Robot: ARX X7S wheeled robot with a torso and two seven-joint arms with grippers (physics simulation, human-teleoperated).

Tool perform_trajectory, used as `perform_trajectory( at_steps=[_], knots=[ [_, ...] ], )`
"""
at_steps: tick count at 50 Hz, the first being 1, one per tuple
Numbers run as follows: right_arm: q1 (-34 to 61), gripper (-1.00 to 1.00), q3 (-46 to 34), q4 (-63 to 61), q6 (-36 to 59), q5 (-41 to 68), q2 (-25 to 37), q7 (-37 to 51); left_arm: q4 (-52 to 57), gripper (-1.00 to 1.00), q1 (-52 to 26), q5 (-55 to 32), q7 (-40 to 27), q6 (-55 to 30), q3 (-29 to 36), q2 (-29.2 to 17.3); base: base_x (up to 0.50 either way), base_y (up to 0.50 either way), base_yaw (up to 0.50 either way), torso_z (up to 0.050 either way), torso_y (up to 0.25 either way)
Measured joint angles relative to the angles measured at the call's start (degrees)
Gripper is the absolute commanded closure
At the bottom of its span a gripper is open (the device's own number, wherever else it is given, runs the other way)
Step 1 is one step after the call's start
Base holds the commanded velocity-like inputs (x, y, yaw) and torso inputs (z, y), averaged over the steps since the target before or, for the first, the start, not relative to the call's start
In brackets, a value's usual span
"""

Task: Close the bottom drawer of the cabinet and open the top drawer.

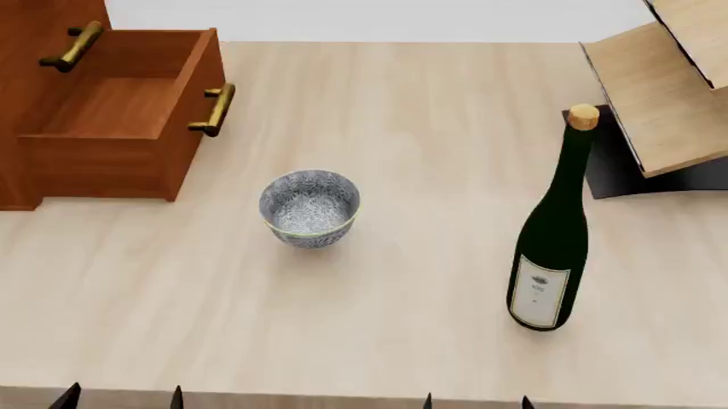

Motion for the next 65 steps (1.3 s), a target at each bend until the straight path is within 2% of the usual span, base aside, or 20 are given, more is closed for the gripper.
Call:
perform_trajectory(
  at_steps=[14, 28, 34, 45, 57, 65],
  knots=[
    [0.41, -1.00, -3.43, 0.39, 2.31, -2.51, 1.30, 4.62, 2.59, -1.00, 1.23, -0.49, -4.69, 2.73, 1.60, -1.66, 0.00, 0.00, 0.00, 0.000, 0.000],
    [0.96, -1.00, -5.97, -1.20, 5.27, 0.61, 3.21, 4.50, 2.23, -1.00, 2.03, -0.19, -7.12, 5.74, 4.05, -3.44, 0.00, 0.00, 0.00, 0.000, 0.000],
    [1.77, -1.00, -6.16, -8.11, 12.15, 2.32, 4.44, 4.48, 8.95, -1.00, 1.88, -0.34, -7.25, -1.31, 5.38, -4.26, 0.00, 0.00, 0.00, 0.000, 0.000],
    [7.10, -1.00, -5.59, -25.40, 33.28, 6.85, 6.97, 3.58, 25.22, -1.00, -2.07, -0.47, -7.35, -19.99, 7.30, -5.50, 0.00, 0.00, 0.00, 0.000, 0.000],
    [17.76, -1.00, -5.20, -38.46, 53.19, 9.91, 8.78, 3.98, 40.92, -1.00, -15.16, -2.91, -7.27, -46.73, 7.25, -4.85, 0.00, 0.00, 0.00, 0.000, 0.000],
    [21.67, -1.00, -4.67, -42.70, 59.33, 11.11, 9.17, 4.27, 46.74, -1.00, -21.16, -4.23, -7.59, -56.66, 6.80, -4.45, 0.00, 0.00, 0.00, 0.000, 0.000]
  ],
)
